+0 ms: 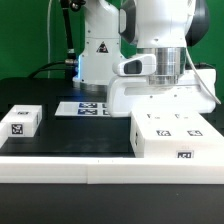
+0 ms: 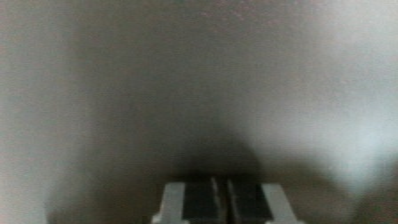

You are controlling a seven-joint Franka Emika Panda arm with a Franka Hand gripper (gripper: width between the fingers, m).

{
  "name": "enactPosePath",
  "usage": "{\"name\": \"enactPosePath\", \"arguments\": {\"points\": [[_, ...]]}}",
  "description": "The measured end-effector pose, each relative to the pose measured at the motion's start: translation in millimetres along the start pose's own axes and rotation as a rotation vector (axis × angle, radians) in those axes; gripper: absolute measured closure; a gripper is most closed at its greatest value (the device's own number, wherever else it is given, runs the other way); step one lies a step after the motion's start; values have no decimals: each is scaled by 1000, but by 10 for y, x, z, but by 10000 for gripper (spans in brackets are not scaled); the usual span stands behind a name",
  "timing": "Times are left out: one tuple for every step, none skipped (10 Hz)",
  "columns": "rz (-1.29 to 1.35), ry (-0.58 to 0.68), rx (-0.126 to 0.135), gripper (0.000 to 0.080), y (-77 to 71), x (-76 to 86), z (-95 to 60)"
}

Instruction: Assemble cabinet

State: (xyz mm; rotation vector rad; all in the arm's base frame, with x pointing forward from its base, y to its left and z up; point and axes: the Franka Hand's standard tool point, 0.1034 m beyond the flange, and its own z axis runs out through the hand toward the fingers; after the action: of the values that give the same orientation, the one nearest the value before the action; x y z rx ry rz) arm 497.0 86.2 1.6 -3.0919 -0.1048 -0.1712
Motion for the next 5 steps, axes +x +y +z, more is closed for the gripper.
{"name": "enactPosePath", "arguments": {"points": [[-3, 0, 0, 794, 0, 0, 0], [-5, 0, 0, 794, -1, 0, 0], [-6, 0, 0, 797, -2, 0, -1], [-11, 1, 0, 797, -2, 5, -14], [-34, -8, -1, 797, 2, 6, -113]]}}
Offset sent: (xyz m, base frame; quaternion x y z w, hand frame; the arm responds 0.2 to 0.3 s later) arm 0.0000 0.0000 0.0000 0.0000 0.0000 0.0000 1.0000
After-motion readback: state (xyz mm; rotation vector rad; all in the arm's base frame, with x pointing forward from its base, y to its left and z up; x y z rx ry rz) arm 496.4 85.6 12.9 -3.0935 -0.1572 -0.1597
